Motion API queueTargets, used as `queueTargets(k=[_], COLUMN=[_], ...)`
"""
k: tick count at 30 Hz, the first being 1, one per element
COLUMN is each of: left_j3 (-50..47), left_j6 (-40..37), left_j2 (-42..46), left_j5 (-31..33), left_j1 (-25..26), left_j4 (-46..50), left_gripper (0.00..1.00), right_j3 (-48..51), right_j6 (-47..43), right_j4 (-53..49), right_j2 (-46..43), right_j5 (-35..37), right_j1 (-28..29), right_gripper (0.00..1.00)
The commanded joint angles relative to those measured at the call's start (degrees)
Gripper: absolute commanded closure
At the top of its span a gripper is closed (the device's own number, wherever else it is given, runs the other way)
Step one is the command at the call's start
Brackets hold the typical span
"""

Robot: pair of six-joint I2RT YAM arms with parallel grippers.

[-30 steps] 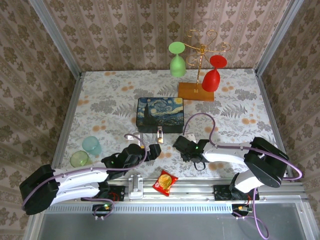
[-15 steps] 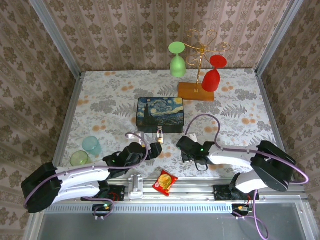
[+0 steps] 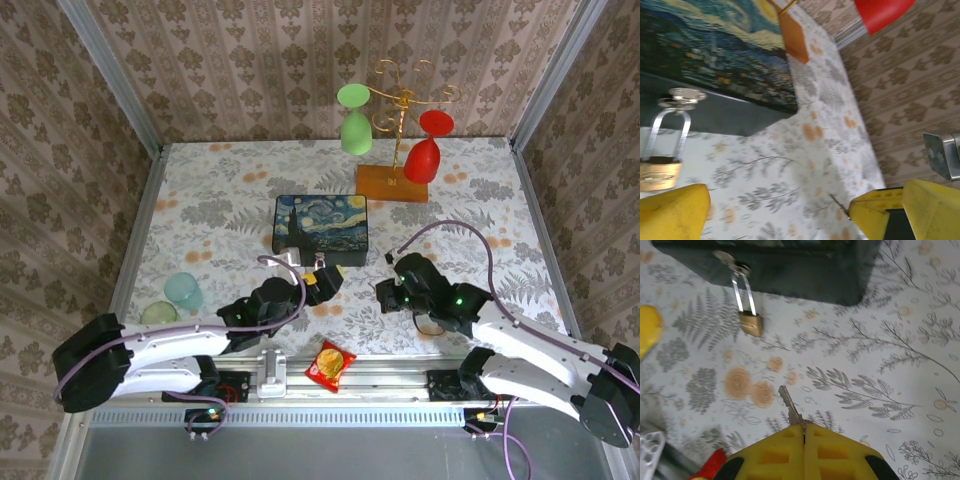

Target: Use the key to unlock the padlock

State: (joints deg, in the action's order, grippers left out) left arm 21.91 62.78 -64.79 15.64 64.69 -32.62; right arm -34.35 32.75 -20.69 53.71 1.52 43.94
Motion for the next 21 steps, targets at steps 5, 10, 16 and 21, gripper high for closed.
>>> queueTargets(k=[5, 10, 16, 21], left_j3=[4.6, 3.7, 1.9, 1.4], left_j6=[10.2, 16.1, 31.3, 38.8], left_j2=[-8.5, -13.1, -16.8, -20.9], left_j5=[0.2, -0.4, 1.9, 4.2], left_j1=[1.6, 1.2, 4.1, 5.3], left_j4=[-8.5, -14.0, -23.1, -34.5], left_gripper=[0.07, 0.12, 0.08, 0.09], right_j3=[-7.1, -7.3, -5.8, -4.7], right_j6=[-1.9, -1.1, -0.6, 0.3], right_j4=[-2.2, 0.4, 5.2, 11.8], right_j2=[0.2, 1.0, 0.0, -0.3], right_j5=[-4.8, -3.0, -1.3, 0.4], right_j1=[2.1, 4.4, 6.0, 7.3], right_gripper=[1.00, 1.00, 1.00, 1.00])
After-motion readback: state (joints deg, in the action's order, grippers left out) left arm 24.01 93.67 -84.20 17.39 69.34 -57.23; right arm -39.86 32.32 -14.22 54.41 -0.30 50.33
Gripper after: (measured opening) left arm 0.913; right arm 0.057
